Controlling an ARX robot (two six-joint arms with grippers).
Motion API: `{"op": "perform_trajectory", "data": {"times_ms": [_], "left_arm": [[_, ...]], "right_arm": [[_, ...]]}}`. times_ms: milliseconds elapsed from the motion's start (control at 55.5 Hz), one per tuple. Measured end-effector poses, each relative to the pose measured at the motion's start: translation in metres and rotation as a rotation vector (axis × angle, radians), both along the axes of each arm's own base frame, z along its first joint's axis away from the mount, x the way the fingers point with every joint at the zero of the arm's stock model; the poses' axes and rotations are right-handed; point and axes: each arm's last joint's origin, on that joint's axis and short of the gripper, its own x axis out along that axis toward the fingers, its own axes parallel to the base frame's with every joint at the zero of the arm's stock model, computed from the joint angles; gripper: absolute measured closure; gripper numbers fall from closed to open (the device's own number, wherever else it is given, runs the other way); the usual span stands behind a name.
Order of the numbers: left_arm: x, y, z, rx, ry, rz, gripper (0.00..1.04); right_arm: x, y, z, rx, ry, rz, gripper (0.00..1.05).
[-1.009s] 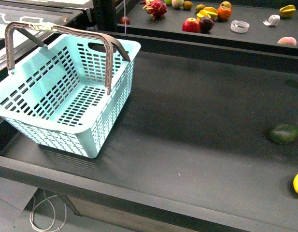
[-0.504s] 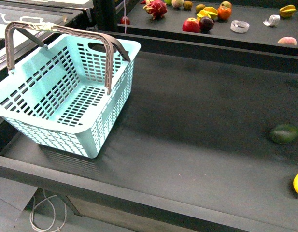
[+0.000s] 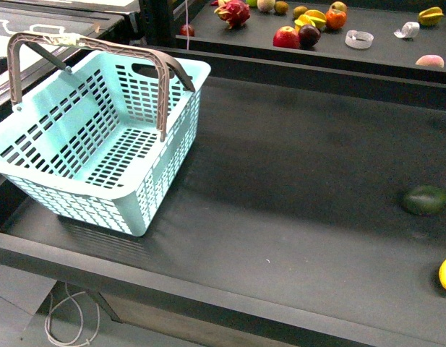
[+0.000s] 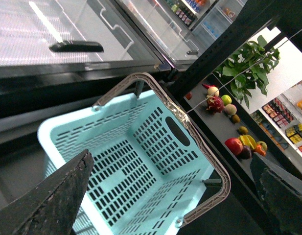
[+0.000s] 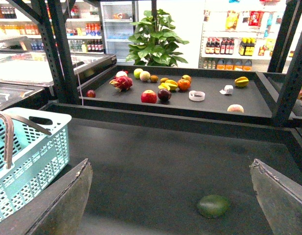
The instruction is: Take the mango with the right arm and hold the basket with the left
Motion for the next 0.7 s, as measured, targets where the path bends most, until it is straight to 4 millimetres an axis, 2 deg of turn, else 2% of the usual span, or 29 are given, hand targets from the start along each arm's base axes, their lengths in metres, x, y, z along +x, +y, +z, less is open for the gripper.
{"op": "perform_trajectory", "data": {"times_ms": [216, 324, 486, 702], "left_arm": [[0.074, -0.01, -0.018, -0.168, 0.001, -0.02, 0.08], [0.125, -0.018, -0.031, -0.303, -0.004, -0.034, 0.08], [0.169, -0.032, -0.042, -0.389, 0.003, -0.07, 0.08], [0.21, -0.051, -0.051, -0.421, 0.014, -0.105, 0.08]], "right_arm": [[0.0, 0.0, 0.0, 0.0, 0.0, 0.0, 0.08], [0.0, 0.0, 0.0, 0.0, 0.0, 0.0, 0.08], [0.0, 0.0, 0.0, 0.0, 0.0, 0.0, 0.08], [0.0, 0.0, 0.0, 0.0, 0.0, 0.0, 0.08]]}}
